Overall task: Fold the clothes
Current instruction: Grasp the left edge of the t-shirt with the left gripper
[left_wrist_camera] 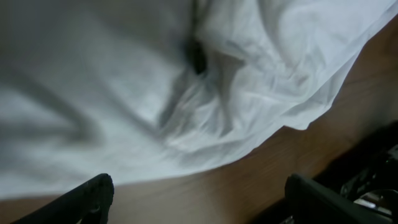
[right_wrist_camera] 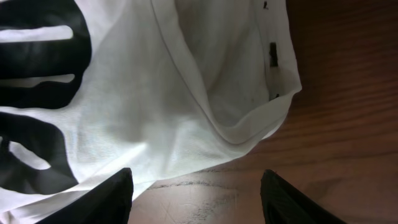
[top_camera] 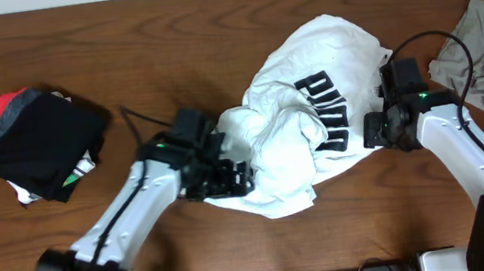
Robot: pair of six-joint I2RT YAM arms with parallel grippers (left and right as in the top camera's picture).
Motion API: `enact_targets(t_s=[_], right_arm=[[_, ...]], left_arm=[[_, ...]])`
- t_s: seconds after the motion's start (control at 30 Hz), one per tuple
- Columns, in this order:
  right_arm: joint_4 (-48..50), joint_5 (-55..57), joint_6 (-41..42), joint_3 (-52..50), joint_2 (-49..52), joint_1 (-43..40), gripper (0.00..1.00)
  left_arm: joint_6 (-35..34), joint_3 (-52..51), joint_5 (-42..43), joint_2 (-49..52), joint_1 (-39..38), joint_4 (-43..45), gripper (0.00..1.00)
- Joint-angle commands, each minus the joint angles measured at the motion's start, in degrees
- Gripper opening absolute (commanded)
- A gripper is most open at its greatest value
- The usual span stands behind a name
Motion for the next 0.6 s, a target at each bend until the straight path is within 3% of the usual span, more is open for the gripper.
enact_targets(t_s=[0.0,0.17,0.23,0.33,0.43,0.57], right_arm=[[0.15,0.79,0.72,-0.35,0.39,-0.22,0.64],[0.22,0.76,0.72,-0.35,0.37,-0.22,0.63],[0.22,0.76,0.72,-0.35,0.39,-0.22,0.62],[0.26,0.76,0.72,-0.35,0.37,-0.22,0.61],[0.22,0.76,0.72,-0.35,0.39,-0.24,0.61],[0.31,0.81,0.72,-0.35,0.39,-0.31,0.62]], left_arm=[[-2.58,0.70,0.81,3.26,-3.98,3.98,0.90],[-2.60,0.70,0.76,6.67,-8.72,10.43,0.89],[-2.60,0.70,0.74,8.04,-10.14,12.13,0.84],[-2.60,0.70,0.11,9.44,-11.28,12.44,0.54],[-2.56,0.72,-1.75,9.81,-11.34,11.21,0.06],[-2.56,0.90,-11.23,7.89,-9.31,5.92,0.06]])
